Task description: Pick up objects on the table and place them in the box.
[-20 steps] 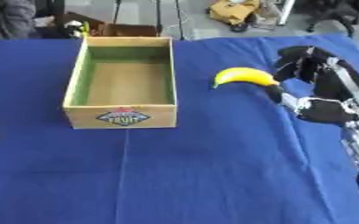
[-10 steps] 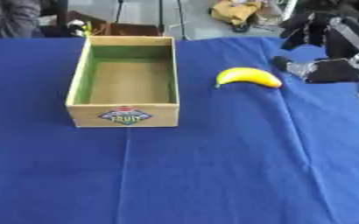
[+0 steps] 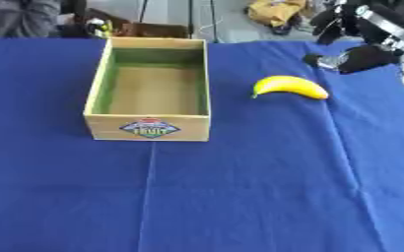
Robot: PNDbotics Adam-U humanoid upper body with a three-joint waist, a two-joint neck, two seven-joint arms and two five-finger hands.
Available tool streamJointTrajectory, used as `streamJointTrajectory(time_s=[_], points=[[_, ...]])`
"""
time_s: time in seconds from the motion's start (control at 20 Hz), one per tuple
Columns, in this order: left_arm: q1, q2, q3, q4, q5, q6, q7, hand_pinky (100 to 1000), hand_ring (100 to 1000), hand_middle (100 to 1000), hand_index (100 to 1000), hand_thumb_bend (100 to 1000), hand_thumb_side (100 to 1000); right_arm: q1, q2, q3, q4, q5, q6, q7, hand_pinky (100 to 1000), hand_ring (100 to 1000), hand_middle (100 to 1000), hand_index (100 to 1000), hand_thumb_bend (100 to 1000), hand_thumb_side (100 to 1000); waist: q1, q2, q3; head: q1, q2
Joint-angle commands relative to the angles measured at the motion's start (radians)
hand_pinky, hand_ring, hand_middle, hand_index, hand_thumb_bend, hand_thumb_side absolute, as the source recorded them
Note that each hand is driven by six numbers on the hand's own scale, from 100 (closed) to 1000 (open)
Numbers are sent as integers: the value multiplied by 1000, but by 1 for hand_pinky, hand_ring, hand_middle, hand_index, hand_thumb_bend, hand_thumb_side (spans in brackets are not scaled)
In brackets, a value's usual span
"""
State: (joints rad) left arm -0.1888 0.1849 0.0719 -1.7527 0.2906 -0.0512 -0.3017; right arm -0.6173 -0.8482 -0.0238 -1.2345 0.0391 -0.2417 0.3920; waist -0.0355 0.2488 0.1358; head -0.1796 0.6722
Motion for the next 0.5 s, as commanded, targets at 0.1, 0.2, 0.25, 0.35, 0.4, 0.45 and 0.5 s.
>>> streamJointTrajectory(time_s=[0.1,0.2,0.25,0.35,0.4,0.45,0.5], points=[[-15,24,-11,-14,2,-3,-12,650,710,629,705,242,1000,-60,-7,0,105,76,-55,-2,681,627,625,764,445,195,0,-10,20,-17,1],[-19,25,-14,-15,3,-3,-16,650,710,629,705,241,1000,-78,7,2,156,109,-81,-9,680,625,624,764,439,196,1,-9,27,-23,3],[-20,25,-16,-15,4,-3,-18,650,710,629,705,241,1000,-84,13,3,177,124,-92,-12,680,625,623,763,441,197,0,-8,29,-24,4],[-23,26,-17,-15,5,-3,-21,650,710,629,705,242,1000,-93,24,4,211,145,-111,-18,679,624,622,763,440,197,-2,-8,34,-27,4],[-25,26,-18,-16,6,-3,-22,650,710,629,705,243,1000,-95,27,4,226,152,-116,-21,679,623,621,762,439,197,-3,-8,37,-28,4],[-26,26,-19,-16,6,-2,-23,650,710,628,705,243,1000,-97,31,4,240,158,-119,-24,678,622,620,761,437,197,-4,-7,42,-29,4],[-28,26,-20,-16,6,-2,-25,650,710,628,705,243,1000,-99,34,4,253,163,-122,-27,678,621,619,761,435,198,-6,-6,46,-31,4]])
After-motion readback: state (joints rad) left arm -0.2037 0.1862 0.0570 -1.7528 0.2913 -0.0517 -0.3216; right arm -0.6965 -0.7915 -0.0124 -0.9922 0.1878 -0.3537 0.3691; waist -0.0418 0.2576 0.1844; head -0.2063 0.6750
